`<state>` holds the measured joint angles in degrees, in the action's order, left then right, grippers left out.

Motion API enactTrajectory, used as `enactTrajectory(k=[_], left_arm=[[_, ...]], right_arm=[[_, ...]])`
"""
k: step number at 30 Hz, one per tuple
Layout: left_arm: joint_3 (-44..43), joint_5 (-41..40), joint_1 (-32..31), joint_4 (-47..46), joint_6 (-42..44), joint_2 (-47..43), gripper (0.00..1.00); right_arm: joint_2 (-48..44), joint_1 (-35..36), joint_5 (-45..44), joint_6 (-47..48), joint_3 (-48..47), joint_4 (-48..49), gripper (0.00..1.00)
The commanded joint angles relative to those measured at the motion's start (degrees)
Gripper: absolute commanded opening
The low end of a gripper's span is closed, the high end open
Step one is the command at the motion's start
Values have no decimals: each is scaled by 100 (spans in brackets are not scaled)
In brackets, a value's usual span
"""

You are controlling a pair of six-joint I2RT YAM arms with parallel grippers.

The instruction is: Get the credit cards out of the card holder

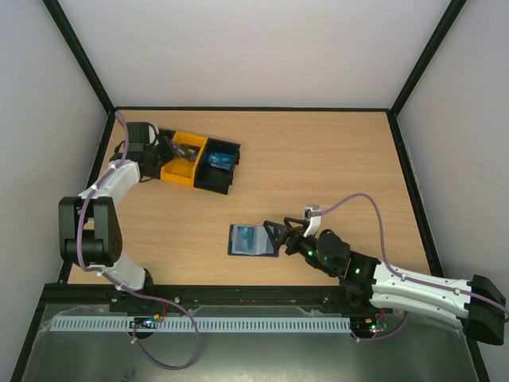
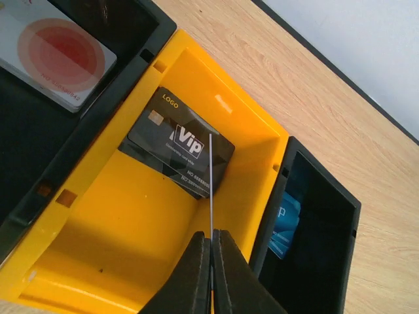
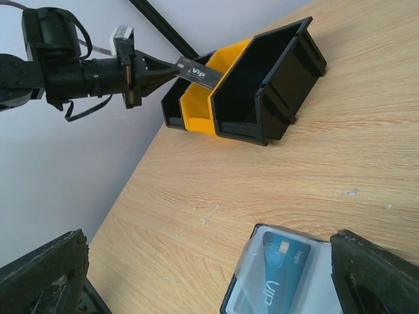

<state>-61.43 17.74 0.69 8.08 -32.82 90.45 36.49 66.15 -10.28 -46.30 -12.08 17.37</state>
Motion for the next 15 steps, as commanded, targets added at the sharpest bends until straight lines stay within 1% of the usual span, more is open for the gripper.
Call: enactTrajectory(k=[1, 7, 15], left_arm=[[-118, 70, 28, -586, 86, 157, 3], [-557, 92, 28, -558, 308, 729, 3], [-681, 74, 15, -628, 433, 1126, 3]], right_arm=[[-17, 38, -103, 232, -156, -194, 98], [2, 39, -149, 239, -176, -182, 98], [-1, 39, -329, 342, -170, -254, 98]])
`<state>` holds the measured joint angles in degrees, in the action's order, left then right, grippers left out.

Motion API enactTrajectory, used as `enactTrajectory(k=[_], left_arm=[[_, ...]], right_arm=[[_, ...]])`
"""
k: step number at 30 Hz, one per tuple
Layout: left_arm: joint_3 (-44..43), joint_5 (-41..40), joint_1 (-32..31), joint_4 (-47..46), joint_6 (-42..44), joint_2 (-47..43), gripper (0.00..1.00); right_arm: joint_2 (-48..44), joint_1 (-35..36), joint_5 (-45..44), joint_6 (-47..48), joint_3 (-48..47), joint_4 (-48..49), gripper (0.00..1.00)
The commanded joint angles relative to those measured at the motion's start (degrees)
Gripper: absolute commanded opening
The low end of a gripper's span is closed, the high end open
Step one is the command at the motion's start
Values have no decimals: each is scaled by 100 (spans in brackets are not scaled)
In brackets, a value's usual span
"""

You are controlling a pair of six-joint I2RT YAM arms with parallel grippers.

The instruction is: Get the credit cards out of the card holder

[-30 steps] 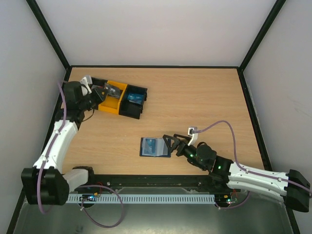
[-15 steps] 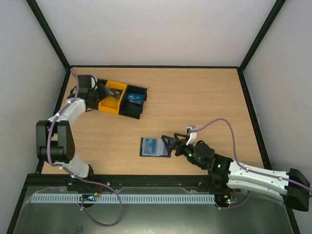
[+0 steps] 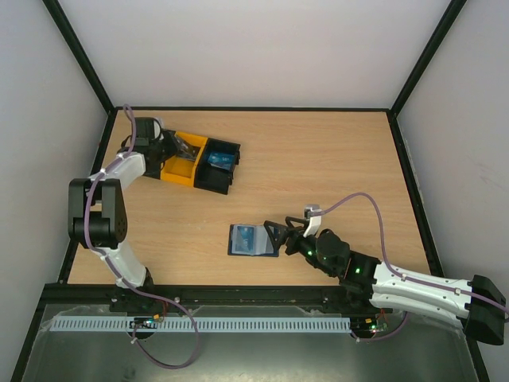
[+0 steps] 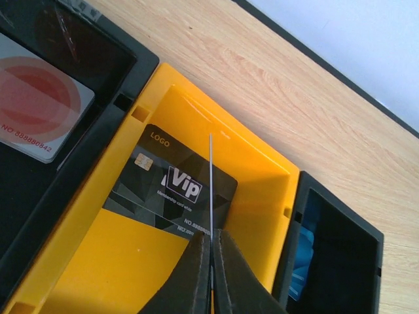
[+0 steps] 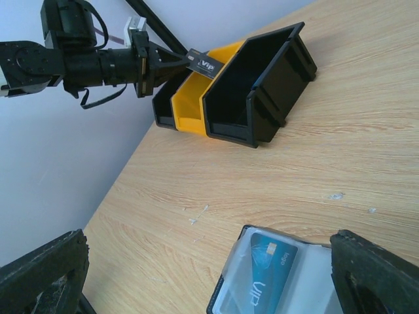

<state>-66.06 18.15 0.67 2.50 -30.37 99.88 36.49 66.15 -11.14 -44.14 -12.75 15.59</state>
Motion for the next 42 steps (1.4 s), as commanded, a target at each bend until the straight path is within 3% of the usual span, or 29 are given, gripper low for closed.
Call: enactTrajectory(k=[1, 18, 42], left_arm=[[-230, 24, 15, -66, 234, 217, 3], [-293, 197, -7, -320, 216, 619, 3], [-638, 108, -30, -115, 221, 942, 15]], right_arm=[[5, 38, -267, 135, -67, -36, 98], [209, 43, -425, 220, -15, 115, 98], [284, 38, -597, 395, -129, 89, 98]])
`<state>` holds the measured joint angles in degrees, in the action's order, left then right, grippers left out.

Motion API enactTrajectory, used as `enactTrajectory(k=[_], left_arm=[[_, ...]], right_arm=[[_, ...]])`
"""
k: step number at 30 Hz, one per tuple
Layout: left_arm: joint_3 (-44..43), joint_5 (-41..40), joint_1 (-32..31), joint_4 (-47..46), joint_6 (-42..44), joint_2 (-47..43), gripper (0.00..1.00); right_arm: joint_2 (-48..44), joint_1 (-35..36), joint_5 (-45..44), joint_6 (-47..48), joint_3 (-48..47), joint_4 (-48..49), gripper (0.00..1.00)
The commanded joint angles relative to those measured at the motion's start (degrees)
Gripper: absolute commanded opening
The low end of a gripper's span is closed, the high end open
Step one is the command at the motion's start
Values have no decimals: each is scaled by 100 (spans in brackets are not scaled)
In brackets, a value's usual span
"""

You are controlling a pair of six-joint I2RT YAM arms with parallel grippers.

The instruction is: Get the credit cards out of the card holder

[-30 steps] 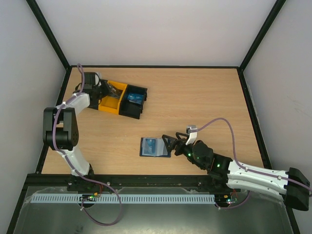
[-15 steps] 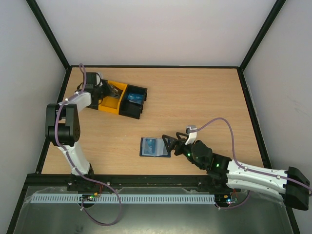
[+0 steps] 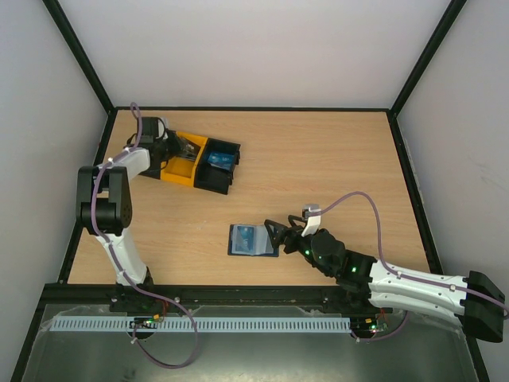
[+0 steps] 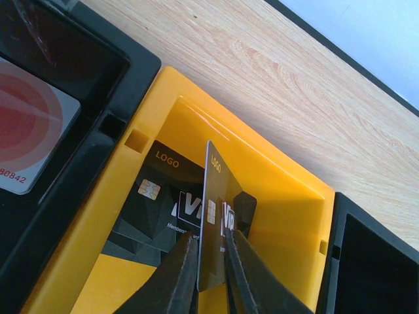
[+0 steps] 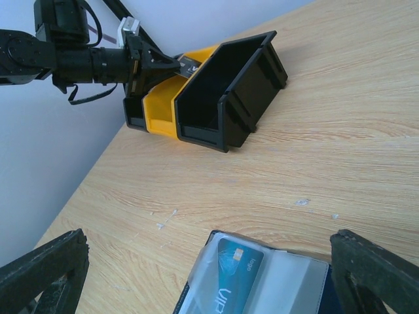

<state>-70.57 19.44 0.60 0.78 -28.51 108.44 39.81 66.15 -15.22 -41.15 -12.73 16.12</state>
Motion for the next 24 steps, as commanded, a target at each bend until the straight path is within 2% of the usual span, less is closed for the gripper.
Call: enactTrajectory(k=[1, 10, 24], left_arm=[[-200, -20, -25, 59, 31, 99, 15], [-195, -112, -34, 54, 85, 182, 21], [-395, -204, -43, 202, 134, 318, 35]], right_arm=[[-44, 38, -183, 98, -146, 31, 98], [-171, 38, -197, 3, -168, -102, 98], [9, 39, -197, 47, -407, -384, 98]])
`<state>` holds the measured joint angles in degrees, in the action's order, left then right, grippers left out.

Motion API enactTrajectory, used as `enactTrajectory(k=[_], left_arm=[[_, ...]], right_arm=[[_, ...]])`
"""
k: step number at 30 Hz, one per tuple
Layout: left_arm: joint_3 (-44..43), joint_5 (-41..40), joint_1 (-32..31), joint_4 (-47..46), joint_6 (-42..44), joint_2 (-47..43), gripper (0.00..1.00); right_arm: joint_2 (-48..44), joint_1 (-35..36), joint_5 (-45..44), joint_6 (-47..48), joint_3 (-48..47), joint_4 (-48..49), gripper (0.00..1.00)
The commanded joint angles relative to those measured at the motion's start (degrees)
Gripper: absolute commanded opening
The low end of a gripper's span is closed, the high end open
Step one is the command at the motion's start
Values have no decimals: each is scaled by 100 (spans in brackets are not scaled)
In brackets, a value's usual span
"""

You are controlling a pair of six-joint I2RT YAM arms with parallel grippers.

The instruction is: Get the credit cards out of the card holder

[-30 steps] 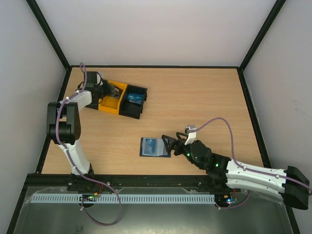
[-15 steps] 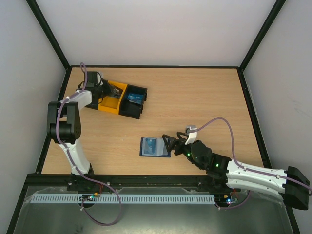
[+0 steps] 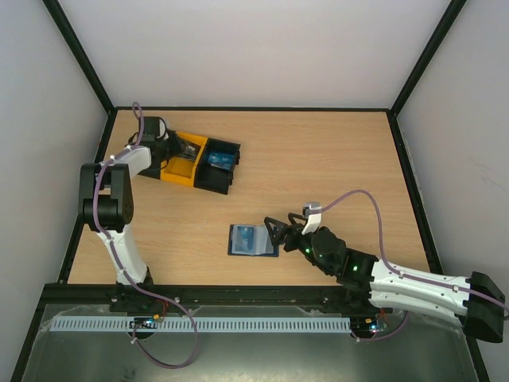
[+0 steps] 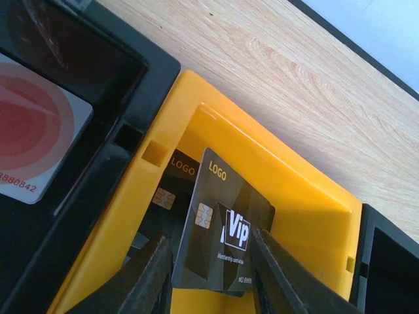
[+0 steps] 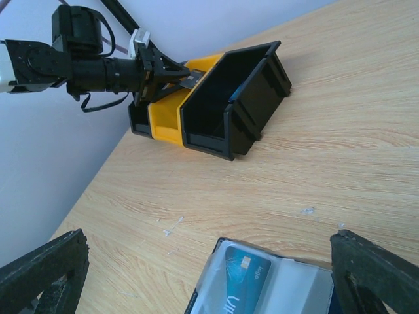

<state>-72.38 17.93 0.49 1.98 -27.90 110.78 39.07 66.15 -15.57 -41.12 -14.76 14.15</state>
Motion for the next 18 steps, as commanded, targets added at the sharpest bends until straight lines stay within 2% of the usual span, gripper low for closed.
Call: enactTrajectory(k=[1, 18], left_arm=[[-233, -53, -32, 83, 66, 84, 37], [-468, 242, -49, 132, 14, 28, 49]], right_arm=[[111, 38, -145, 39, -224, -214, 98], [140, 45, -295, -43, -419, -581, 98]])
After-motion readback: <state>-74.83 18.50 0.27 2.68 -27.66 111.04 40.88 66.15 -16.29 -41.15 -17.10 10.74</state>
